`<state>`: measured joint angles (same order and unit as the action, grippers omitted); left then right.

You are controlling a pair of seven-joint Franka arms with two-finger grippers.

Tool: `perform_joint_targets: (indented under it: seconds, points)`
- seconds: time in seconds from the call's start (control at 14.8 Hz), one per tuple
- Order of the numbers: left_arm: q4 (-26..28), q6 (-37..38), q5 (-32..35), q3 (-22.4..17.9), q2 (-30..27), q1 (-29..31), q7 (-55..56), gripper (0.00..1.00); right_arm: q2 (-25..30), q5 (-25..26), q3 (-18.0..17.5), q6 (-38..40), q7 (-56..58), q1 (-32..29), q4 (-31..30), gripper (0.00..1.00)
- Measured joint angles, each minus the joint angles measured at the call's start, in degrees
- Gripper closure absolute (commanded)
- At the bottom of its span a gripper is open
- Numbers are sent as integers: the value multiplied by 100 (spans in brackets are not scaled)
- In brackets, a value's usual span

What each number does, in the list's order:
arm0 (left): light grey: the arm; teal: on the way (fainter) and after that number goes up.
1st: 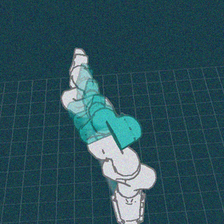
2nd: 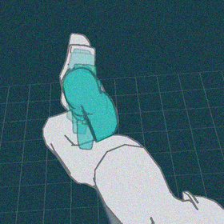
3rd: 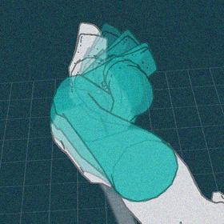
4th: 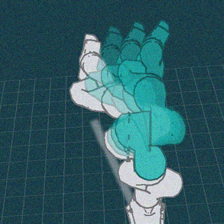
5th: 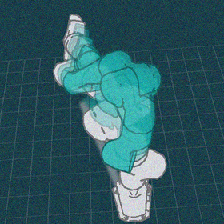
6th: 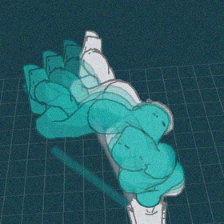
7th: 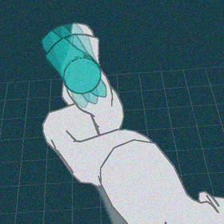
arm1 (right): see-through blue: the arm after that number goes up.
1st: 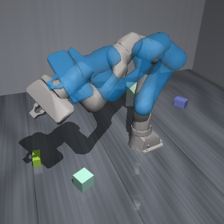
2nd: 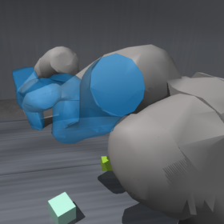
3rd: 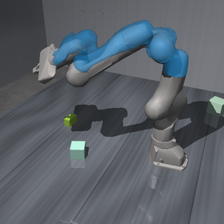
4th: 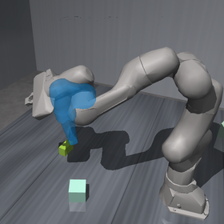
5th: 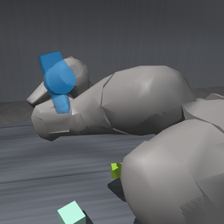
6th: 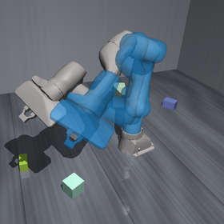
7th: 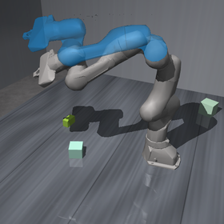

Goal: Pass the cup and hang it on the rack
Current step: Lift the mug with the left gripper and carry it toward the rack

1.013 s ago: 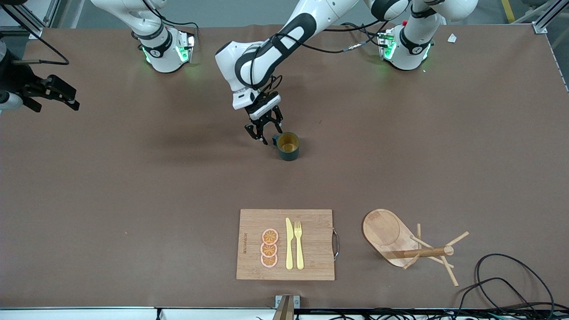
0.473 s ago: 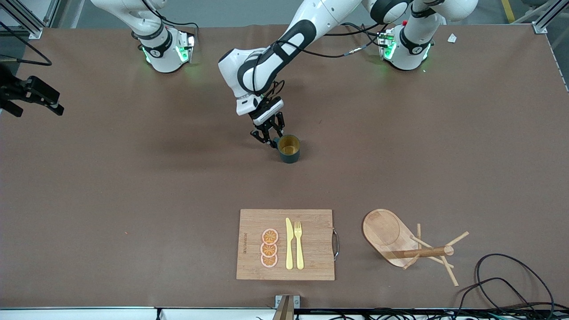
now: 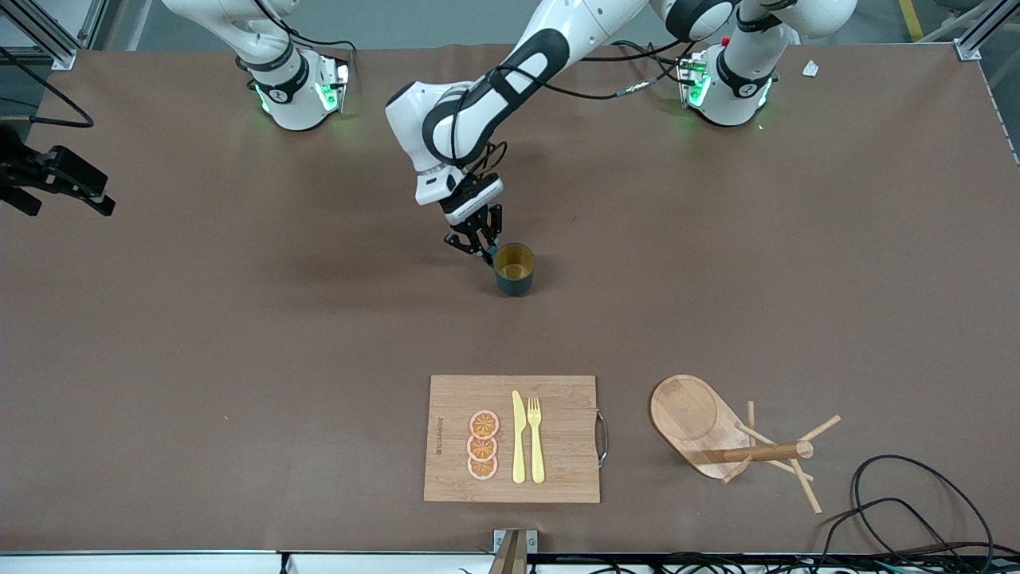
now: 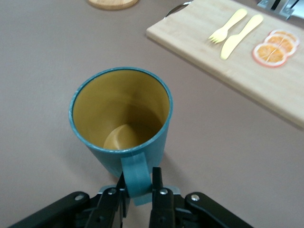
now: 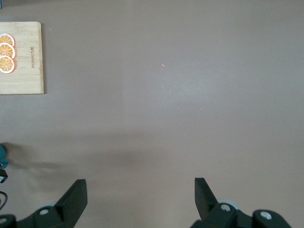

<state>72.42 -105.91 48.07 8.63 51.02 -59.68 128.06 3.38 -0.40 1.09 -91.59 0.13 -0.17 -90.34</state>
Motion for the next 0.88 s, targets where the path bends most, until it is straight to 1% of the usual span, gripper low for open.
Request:
perform_joint_targets:
  seconds: [0.14,0.27,0.61,0.88]
  points:
    - [-57,2,-278,3,-314,239,-417,100,0,4,3,0,-11,1,10,0]
    - [-92,-2,-733,11,-752,594,-1003,100,-1,10,7,0,-19,0,13,0]
    - [-120,-200,-2307,15,-1822,1649,-2539,100,-21,22,19,-1,-40,-10,15,0]
    - [-114,-232,-3674,15,-2287,2617,-3811,100,-30,22,13,-1,-41,-2,16,0]
